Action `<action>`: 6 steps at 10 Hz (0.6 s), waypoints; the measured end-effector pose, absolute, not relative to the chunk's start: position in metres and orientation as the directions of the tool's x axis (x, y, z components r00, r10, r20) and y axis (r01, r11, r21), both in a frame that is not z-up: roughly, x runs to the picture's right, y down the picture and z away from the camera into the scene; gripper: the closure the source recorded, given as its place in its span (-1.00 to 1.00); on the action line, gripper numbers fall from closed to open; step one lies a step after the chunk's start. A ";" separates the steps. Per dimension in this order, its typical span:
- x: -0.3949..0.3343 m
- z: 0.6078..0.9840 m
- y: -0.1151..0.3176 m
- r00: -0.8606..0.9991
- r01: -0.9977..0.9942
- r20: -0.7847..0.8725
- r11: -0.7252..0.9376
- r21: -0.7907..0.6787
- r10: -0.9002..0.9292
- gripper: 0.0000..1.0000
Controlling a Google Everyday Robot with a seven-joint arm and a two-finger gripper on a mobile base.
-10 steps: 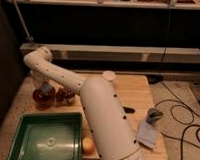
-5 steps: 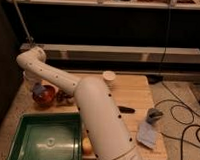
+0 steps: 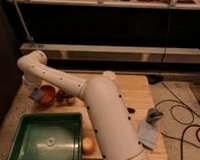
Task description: Wipe red bowl with sponge
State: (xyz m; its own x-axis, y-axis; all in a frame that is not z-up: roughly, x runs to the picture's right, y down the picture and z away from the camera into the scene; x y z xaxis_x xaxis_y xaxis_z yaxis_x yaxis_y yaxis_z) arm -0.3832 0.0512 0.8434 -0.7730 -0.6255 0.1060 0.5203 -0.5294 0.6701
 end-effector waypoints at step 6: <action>-0.335 0.848 0.058 -0.757 0.563 0.163 -0.504 0.655 -0.633 1.00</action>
